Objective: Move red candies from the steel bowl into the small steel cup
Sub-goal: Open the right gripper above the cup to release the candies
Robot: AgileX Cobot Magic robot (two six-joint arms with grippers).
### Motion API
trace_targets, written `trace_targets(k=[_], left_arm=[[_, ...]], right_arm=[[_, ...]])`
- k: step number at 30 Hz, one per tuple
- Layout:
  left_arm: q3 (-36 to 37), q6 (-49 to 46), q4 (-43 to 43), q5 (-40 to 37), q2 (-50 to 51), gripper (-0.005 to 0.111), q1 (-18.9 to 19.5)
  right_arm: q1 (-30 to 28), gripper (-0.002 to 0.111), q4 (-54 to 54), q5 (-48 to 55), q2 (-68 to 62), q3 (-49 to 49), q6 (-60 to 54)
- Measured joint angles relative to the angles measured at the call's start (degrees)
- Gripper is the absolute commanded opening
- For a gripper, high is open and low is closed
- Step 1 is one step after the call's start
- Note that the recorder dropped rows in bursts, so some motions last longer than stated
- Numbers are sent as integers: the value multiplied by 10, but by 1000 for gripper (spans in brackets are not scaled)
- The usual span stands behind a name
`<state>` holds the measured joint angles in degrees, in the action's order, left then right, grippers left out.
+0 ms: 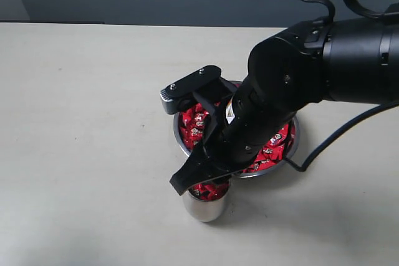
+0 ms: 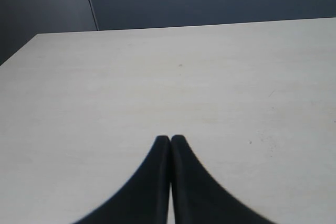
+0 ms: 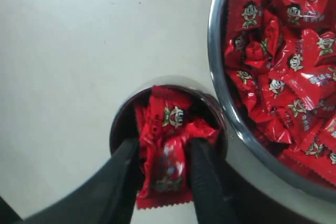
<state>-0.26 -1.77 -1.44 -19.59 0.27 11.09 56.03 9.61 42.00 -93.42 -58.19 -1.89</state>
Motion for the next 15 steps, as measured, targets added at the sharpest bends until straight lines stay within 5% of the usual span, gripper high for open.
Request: trace_targets(k=[15], left_arm=[[0,0,0,0,0,0,0]], right_arm=[[0,36,0,-10,0,0,-1]])
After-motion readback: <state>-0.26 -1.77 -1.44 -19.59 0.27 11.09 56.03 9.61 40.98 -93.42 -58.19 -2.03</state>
